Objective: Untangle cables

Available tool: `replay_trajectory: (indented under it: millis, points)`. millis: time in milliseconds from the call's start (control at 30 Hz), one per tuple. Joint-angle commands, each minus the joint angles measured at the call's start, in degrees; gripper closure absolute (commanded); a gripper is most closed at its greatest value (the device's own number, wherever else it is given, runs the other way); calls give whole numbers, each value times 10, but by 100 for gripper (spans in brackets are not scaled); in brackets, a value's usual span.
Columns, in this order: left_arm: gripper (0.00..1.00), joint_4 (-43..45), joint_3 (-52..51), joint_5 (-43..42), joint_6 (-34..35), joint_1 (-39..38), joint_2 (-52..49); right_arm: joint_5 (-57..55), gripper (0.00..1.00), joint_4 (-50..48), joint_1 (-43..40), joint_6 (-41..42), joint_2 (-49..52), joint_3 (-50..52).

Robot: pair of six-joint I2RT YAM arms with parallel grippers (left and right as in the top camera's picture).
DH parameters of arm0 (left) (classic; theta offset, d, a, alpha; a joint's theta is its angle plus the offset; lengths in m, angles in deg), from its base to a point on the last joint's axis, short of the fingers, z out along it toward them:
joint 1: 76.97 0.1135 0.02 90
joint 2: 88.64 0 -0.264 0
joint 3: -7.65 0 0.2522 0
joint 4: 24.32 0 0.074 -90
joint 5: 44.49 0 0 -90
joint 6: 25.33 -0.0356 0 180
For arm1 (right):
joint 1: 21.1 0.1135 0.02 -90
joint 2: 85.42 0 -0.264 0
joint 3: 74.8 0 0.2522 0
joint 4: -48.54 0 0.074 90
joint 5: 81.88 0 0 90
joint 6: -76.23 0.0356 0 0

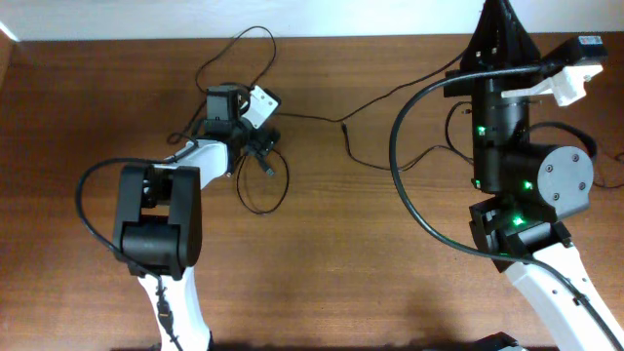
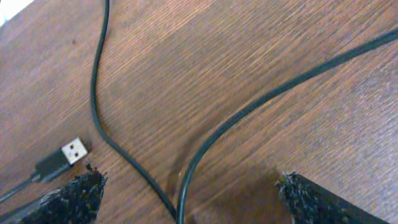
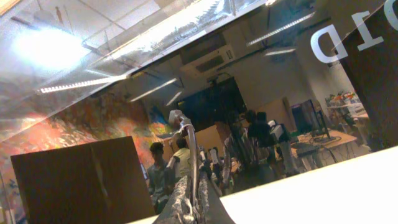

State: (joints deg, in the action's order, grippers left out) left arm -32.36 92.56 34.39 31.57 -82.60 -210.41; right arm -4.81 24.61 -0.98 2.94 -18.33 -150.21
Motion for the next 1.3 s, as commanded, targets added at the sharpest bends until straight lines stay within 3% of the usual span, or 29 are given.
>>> replay_trajectory:
  millis: [0,233,300,333,467,633,833,1000,1033,1067,1100,1200,1267]
  points:
    - [13,7,-4,0,-15,-15,-31,7,96,-2,-3,2,-2,-3]
    - [73,-14,-4,0,-15,-16,-31,7,96,-2,-3,2,-2,-3]
    - [97,-15,-4,2,-15,-14,-31,7,96,-2,-3,2,-2,-3]
    - [100,-15,-4,14,-15,-14,-31,7,96,-2,-3,2,-2,-3]
    - [100,-24,-4,30,-10,-14,-13,5,96,12,-3,-4,-2,-3]
    - [100,-67,-4,122,-5,-13,73,-10,96,22,-4,-4,-2,-3]
    - [100,-123,-4,123,44,1,198,-58,96,24,-4,-4,-2,-3]
    - [100,-172,-4,108,44,1,213,-58,96,48,-4,-4,-2,-3]
    - [94,-184,-4,80,44,1,213,-58,96,49,-4,-4,-2,-3]
    - [53,-196,-4,-2,43,1,213,-57,96,49,-4,-1,-2,-3]
    - [34,-197,-4,-45,43,1,213,-57,96,49,-4,7,-2,-3]
    - [2,-195,-4,-189,-19,-2,213,-47,96,44,-3,30,-2,-3]
    - [1,-196,-4,-248,-61,-6,213,-38,96,33,-3,36,-2,-3]
